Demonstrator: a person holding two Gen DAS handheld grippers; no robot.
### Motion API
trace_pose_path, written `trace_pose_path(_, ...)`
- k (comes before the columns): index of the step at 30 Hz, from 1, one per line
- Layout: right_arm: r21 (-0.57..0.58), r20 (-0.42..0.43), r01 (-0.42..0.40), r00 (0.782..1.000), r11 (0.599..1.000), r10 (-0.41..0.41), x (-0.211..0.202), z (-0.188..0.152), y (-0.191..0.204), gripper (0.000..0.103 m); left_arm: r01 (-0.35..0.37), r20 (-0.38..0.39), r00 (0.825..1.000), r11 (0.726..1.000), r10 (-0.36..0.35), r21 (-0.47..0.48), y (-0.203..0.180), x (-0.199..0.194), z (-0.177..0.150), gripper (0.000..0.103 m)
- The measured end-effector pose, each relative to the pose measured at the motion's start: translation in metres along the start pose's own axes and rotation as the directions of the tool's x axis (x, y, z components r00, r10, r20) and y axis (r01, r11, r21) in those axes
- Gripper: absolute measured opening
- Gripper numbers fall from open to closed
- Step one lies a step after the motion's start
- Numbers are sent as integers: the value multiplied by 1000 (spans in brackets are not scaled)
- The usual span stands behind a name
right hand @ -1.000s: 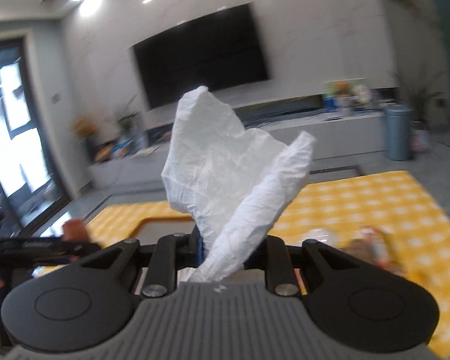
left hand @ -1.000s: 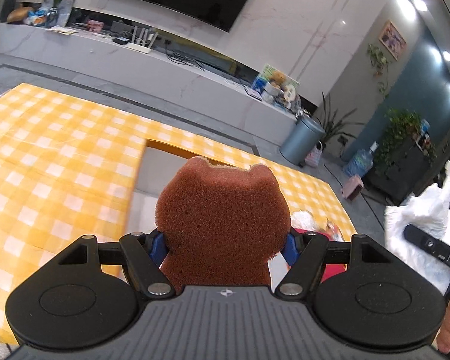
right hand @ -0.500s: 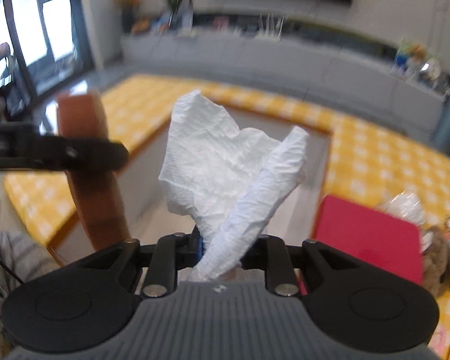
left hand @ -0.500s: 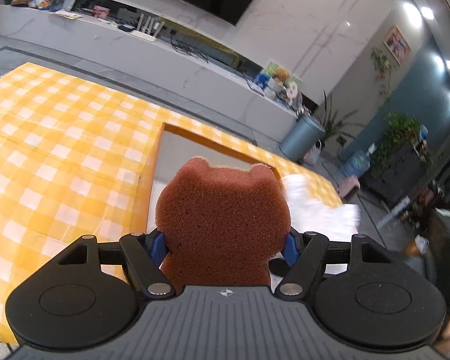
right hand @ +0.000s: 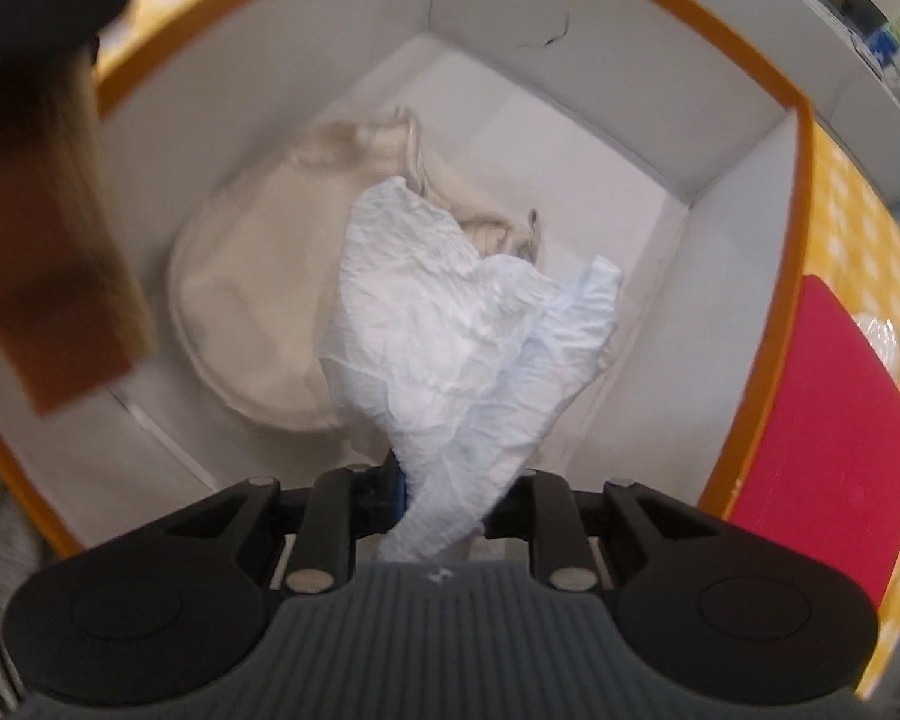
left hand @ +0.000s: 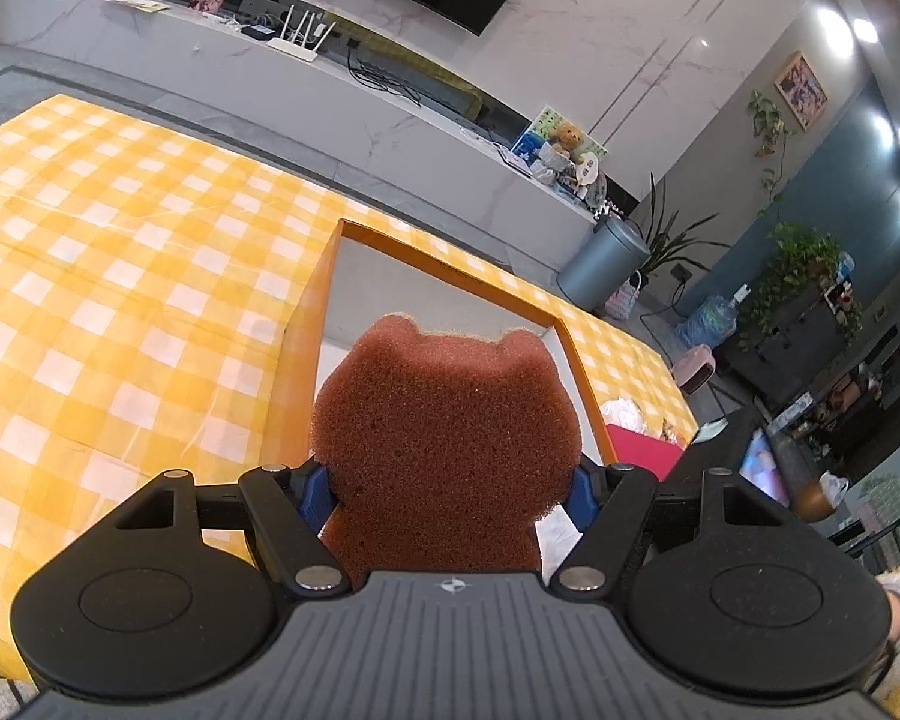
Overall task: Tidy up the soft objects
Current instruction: 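Carry the sponge with the left tool and cloth with the right toward the box, then open the right tool to drop the cloth while the left releases the sponge into the box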
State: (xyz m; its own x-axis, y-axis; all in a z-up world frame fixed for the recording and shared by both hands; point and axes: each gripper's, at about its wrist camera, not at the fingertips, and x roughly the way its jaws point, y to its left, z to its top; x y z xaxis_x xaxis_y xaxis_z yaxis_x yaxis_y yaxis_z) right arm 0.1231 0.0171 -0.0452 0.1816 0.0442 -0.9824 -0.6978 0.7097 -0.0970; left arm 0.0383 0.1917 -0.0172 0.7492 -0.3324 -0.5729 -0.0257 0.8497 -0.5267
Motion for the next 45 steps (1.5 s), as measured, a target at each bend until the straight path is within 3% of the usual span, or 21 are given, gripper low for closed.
trace_pose_path(2,13,-3,24,1000,1000,-24,2,1,0,20,4,1,1000,1000,-4,-3,1,-1,0,82)
trace_pose_path(4,27,-6,22,1000,999,-22,1,2,3,35,10,-1,1000,1000,-10,-4,3,-3,0,82)
trace_pose_path(11,35,15,58,998,998,-59,-21,4,18,50,33,22,999,999,-34,17,2,-11,-1,82)
trace_pose_path(12,52,27,46,998,998,-48,-25,5,16,66,38,19,999,999,-38,16,2,-11,-1,82)
trace_pose_path(13,81,37,71,997,994,-74,-31,4,14,88,45,17,999,999,-45,12,2,-11,-2,82)
trace_pose_path(14,103,64,100,992,990,-107,-38,2,12,89,50,14,999,999,-50,11,2,-11,-2,82)
trace_pose_path(16,80,114,85,989,993,-93,-52,-4,12,97,43,13,999,999,-43,20,1,-12,-3,82)
trace_pose_path(21,9,211,124,970,992,-123,-81,-21,15,97,31,12,999,999,-31,24,3,-13,-3,82)
trace_pose_path(23,34,262,93,960,995,-99,-96,-25,8,86,35,15,999,999,-35,7,7,-14,-2,82)
trace_pose_path(25,65,317,26,947,998,-45,-108,-28,4,57,27,24,999,1000,-27,5,9,-16,-2,82)
trace_pose_path(26,79,339,7,940,997,-34,-111,-29,2,50,20,28,999,1000,-21,7,10,-16,-2,82)
trace_pose_path(28,74,356,-6,934,997,-21,-107,-24,4,21,20,29,999,1000,-21,6,11,-16,-2,82)
trace_pose_path(29,59,340,-5,940,998,-15,-100,-20,6,18,24,25,999,1000,-24,7,10,-14,-3,82)
trace_pose_path(32,46,231,0,973,999,-11,-59,-4,9,9,29,12,1000,999,-29,25,8,-9,-3,82)
trace_pose_path(33,53,215,8,977,999,-19,-50,-3,8,4,27,9,1000,999,-27,26,8,-7,-3,82)
trace_pose_path(37,52,179,88,979,995,-96,-15,5,3,4,3,-2,1000,998,-3,56,3,0,-6,82)
trace_pose_path(39,59,149,80,985,995,-88,-5,7,-1,2,-5,-14,1000,997,6,76,-2,5,-7,82)
trace_pose_path(42,22,143,78,986,997,-81,-2,5,0,2,-11,-27,1000,995,14,100,-9,11,-9,82)
trace_pose_path(45,26,239,116,964,993,-119,-24,-6,5,8,-24,-39,999,989,30,143,-16,17,-12,82)
